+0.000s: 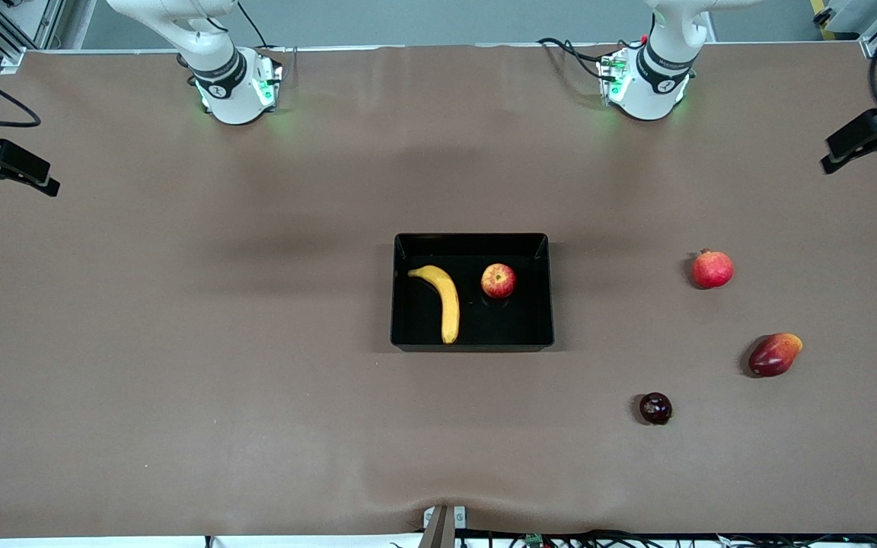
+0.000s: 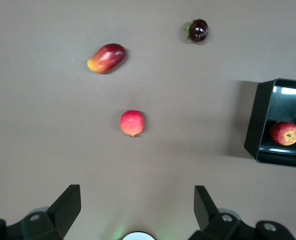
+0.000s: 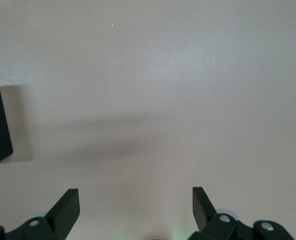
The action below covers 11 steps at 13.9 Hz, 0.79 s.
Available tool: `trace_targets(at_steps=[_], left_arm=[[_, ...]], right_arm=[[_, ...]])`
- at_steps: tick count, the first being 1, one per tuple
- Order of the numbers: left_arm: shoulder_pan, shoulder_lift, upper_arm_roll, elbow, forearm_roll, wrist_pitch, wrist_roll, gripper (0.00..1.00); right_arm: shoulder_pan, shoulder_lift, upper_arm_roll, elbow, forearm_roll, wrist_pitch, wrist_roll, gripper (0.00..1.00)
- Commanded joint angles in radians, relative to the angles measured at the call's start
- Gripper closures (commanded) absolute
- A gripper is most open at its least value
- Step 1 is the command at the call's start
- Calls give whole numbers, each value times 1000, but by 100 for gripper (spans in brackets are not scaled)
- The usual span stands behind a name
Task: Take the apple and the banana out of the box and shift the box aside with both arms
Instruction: 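Reach the left gripper into the black box toward the red apple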
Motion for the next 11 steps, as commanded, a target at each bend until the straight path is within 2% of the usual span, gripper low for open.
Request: trace_targets(at_steps=[1,3,7,11], left_arm=[[-18,47,-31,4,-7,19,-16,0],[-20,69,-50,-11,-7,22,-17,0],[-21,75,-99,-111,-12,117,-25,0],[-21,175,-249,-128,-10,186,-262,0]], right_arm=[[-6,9,3,19,2,-8,-13,0],[-6,9,3,19,0,-8,-13,0],[-6,9,3,19,2,-9,-13,0],[-6,9,3,19,2,-9,-13,0]])
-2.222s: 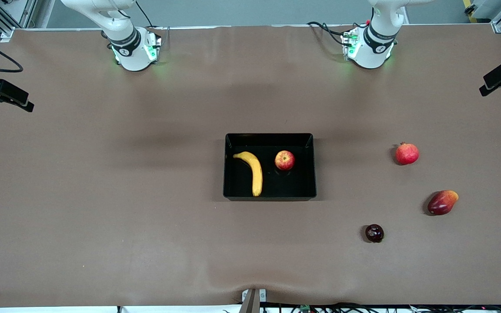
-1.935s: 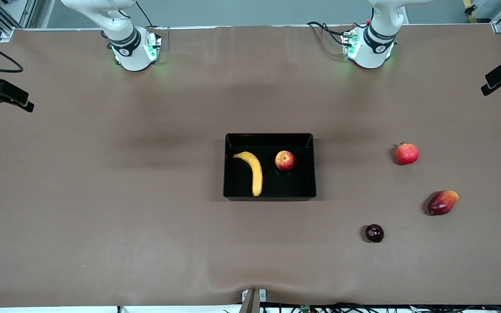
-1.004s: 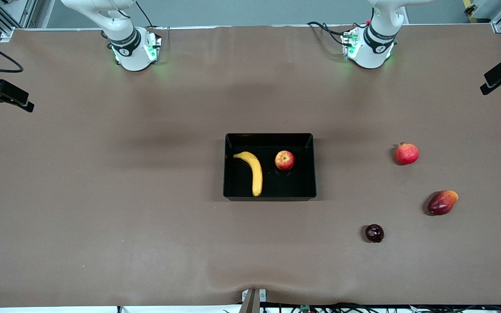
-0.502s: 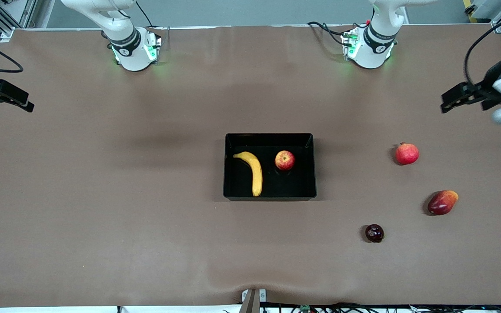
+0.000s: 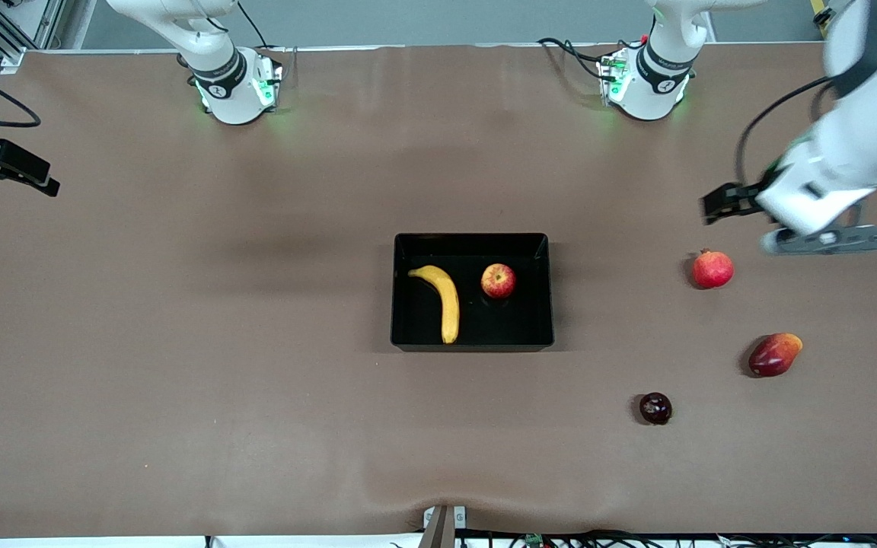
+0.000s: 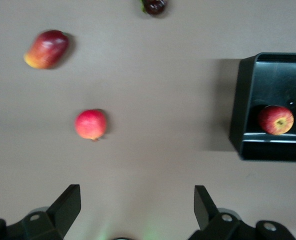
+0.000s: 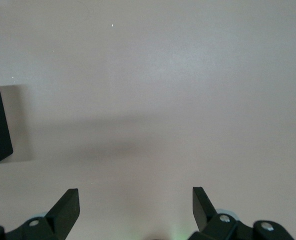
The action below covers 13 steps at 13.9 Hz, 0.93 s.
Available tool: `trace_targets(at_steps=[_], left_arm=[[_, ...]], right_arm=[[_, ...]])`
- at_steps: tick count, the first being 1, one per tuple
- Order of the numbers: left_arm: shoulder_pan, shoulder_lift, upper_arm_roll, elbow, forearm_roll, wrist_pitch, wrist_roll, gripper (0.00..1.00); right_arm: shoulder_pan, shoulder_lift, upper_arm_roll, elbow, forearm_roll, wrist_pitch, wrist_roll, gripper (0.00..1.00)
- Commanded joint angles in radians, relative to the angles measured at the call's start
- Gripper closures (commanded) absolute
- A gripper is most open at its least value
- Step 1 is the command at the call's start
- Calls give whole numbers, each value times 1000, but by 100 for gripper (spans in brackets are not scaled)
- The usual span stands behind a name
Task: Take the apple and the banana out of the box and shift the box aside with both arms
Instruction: 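Reach the left gripper into the black box toward the red apple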
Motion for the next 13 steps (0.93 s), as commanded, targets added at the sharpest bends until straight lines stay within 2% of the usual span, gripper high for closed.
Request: trace_targets(at_steps=[1,4,8,13], left_arm=[[2,74,-92,-20,-2,83,-150,0],[-35,138,-117,-112,3,302,-265,0],[-164,258,-116,-113,21,471,-590,0],[-286,396,-116,-39,104,504,-935,0]], right_arm=[[-6,8,3,19,0,-9,-14,0],[-6,8,3,19,0,-9,-13,0],[-6,8,4,19,0,-9,-13,0],[-6,8,3,19,2,-9,-13,0]])
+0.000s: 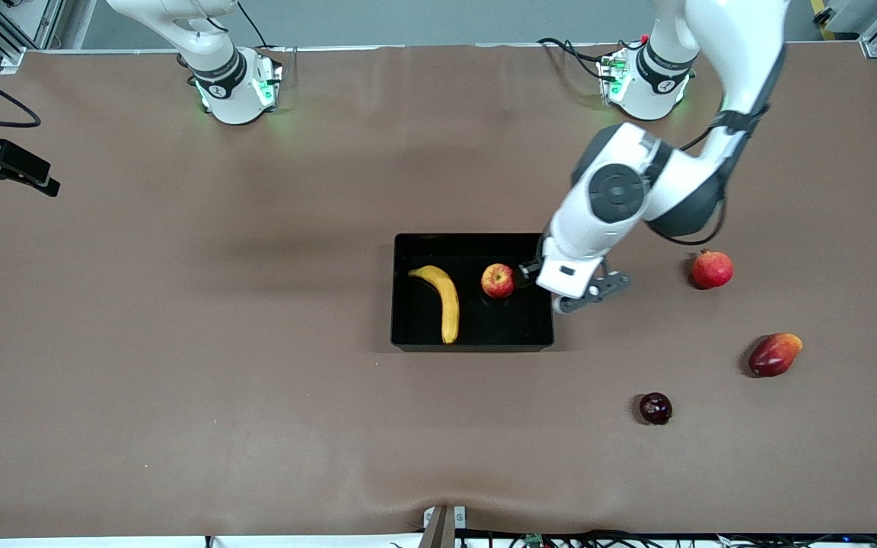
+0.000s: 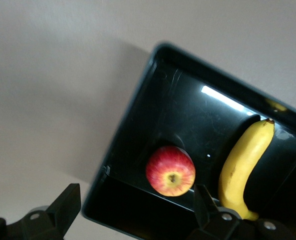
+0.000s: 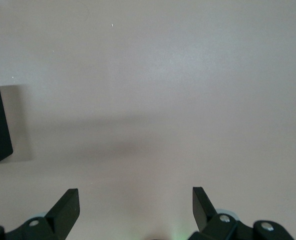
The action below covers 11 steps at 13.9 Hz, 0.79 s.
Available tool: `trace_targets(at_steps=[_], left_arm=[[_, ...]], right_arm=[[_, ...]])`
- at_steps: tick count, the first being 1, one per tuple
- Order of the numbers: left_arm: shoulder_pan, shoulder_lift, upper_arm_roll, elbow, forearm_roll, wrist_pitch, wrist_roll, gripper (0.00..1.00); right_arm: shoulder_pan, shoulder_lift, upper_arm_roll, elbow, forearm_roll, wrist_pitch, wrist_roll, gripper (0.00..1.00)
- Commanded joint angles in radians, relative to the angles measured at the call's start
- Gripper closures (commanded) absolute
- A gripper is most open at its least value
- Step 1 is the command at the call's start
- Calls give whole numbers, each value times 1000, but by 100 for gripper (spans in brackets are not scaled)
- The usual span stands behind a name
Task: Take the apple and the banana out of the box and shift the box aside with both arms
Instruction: 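Reach the left gripper into the black box toward the red apple, then grasp the red apple in the box with the left gripper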
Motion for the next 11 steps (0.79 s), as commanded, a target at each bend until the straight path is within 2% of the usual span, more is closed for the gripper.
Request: trace_targets(at_steps=[1,4,11], left_arm=[[-59,91,2,86,59,-1,-182,0],[-85,159,2,113,78,-1,-258,0],[-102,223,10,102,108,57,-276,0]], right_arm=[[-6,8,2,19,2,-8,-13,0],[-6,8,2,19,2,-8,-14,0],[-7,8,2,19,0,-9,-13,0]])
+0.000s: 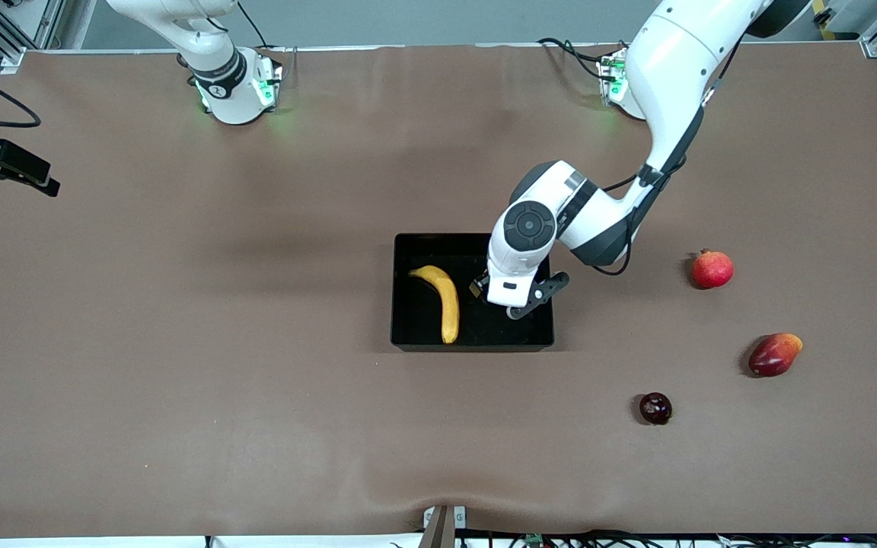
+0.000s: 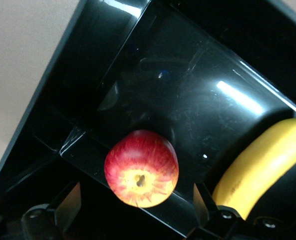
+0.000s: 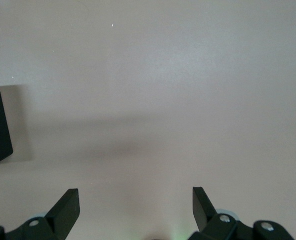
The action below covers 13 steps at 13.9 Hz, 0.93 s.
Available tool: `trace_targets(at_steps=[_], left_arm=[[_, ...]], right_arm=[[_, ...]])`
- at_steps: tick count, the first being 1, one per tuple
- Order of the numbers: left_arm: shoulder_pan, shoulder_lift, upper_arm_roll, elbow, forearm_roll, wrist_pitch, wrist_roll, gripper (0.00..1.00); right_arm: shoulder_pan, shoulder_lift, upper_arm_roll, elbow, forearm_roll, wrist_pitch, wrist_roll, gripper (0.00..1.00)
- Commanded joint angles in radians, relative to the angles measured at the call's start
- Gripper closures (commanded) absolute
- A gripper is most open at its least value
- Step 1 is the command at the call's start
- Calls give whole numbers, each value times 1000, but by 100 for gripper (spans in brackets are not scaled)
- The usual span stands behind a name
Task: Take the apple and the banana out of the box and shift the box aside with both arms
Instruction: 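Grasp the red apple in the box with the left gripper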
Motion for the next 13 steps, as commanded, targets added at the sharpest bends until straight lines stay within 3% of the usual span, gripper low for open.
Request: trace_targets(at_steps=[1,5,10,11,13], left_arm=[[-11,26,5,13,52,23,-44,0],[-11,63,5,11,55,112,-44,0],[-11,81,7,-26,56,123,-44,0],[-11,81,7,-30,56,123,-43,8],[-9,78,5,-24,55,120,-38,65]], right_arm=[[-9,8,2,19,0,-9,-12,0],[-9,8,2,19,0,-8,-12,0],[-9,8,2,19,0,-9,-12,0],[-9,8,4,19,0,-8,-12,0],[-9,8,2,19,2,-9,-12,0]])
